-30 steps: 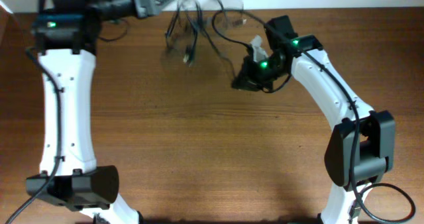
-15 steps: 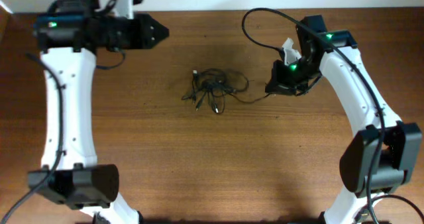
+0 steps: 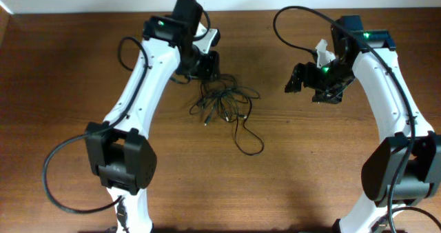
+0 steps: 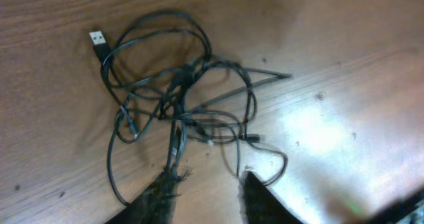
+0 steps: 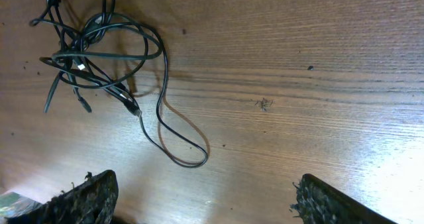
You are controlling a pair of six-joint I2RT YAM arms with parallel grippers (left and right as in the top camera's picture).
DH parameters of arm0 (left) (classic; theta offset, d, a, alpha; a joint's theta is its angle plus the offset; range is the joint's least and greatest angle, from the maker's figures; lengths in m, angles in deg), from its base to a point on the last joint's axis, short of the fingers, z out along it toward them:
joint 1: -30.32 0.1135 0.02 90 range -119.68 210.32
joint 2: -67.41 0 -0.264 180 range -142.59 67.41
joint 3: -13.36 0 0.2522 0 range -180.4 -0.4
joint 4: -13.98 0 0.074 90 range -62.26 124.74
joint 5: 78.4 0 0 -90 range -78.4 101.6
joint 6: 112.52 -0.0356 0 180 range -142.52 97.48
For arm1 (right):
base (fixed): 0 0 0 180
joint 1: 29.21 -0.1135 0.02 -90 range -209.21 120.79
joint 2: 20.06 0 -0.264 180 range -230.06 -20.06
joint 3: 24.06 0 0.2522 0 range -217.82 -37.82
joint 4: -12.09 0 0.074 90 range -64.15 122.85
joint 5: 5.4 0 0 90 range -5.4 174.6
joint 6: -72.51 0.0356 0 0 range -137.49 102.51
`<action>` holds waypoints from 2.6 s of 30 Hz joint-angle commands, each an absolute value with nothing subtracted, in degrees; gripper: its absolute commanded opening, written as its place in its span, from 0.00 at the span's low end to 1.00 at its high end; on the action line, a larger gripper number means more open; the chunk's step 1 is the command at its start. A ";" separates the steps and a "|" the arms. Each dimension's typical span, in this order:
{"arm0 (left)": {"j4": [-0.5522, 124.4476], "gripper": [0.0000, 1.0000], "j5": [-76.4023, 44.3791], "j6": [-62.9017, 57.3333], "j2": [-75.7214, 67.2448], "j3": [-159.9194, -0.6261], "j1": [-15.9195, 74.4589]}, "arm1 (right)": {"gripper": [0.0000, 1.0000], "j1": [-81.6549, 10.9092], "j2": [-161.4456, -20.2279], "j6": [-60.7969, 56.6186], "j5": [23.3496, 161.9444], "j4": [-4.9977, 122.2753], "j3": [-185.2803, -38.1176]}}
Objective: Untangle cables
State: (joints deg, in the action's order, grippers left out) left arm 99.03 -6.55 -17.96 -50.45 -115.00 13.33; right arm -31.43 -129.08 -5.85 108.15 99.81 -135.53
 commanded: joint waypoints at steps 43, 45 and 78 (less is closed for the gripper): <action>71.34 0.13 0.45 -21.61 -58.94 -92.69 4.58 | 0.91 -31.43 -128.20 -6.79 106.38 100.00 -136.82; 71.51 0.01 -4.21 -20.15 -58.89 -95.62 5.30 | 0.91 -31.43 -128.20 -6.79 106.38 100.00 -136.82; 98.04 0.00 -43.75 -19.56 -58.78 -135.66 18.26 | 0.37 -42.57 -132.64 17.87 111.96 74.02 -127.84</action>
